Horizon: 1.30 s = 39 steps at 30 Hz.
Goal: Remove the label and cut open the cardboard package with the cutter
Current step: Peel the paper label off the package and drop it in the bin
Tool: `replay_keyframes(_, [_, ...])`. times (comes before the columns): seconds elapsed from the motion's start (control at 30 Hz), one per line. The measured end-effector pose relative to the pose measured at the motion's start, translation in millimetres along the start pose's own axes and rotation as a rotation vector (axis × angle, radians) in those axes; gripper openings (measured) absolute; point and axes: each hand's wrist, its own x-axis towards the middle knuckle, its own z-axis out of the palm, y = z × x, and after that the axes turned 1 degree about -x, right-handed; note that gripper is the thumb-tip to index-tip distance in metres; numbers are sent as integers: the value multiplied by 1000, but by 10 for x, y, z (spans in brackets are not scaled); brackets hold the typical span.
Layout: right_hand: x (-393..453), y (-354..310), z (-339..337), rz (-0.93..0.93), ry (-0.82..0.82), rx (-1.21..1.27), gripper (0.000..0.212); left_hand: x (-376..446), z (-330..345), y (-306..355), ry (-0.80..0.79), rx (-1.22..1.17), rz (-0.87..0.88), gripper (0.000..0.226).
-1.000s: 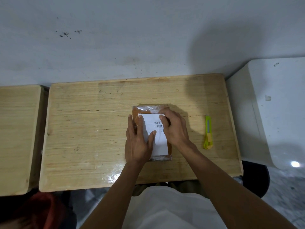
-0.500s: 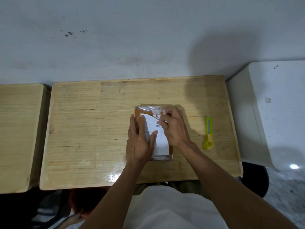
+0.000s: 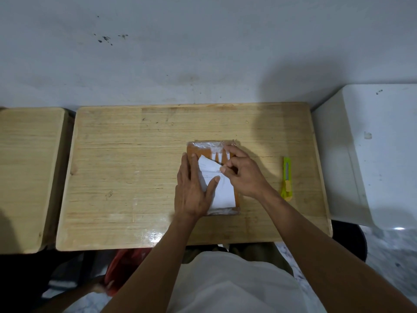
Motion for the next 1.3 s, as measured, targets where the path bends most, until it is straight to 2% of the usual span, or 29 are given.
replay_keyframes(0.1, [-17, 1, -38, 4, -83, -4, 38, -46, 15, -32, -1, 2, -20, 91])
replay_keyframes(0.33, [23, 24, -161, 42, -209, 68, 24, -29, -68, 13, -29, 24, -59, 97])
replay_keyframes(0.57, [9, 12, -99, 78, -62, 76, 25, -109, -33, -143, -17, 76, 55, 113])
replay_keyframes(0.67, [8, 31, -65, 60, -40, 26, 29, -320, -71, -99, -118, 32, -23, 124])
replay_keyframes(0.8, [19, 17, -46, 61, -29, -22, 28, -471, -111, -77, -149, 68, -64, 129])
replay_keyframes(1.03, [49, 125, -125, 43, -210, 129, 28, -428, -73, -148, -119, 93, -32, 134])
replay_keyframes(1.3, [-3, 221, -294, -36, -291, 220, 16, -405, -11, -272, -75, 139, 44, 129])
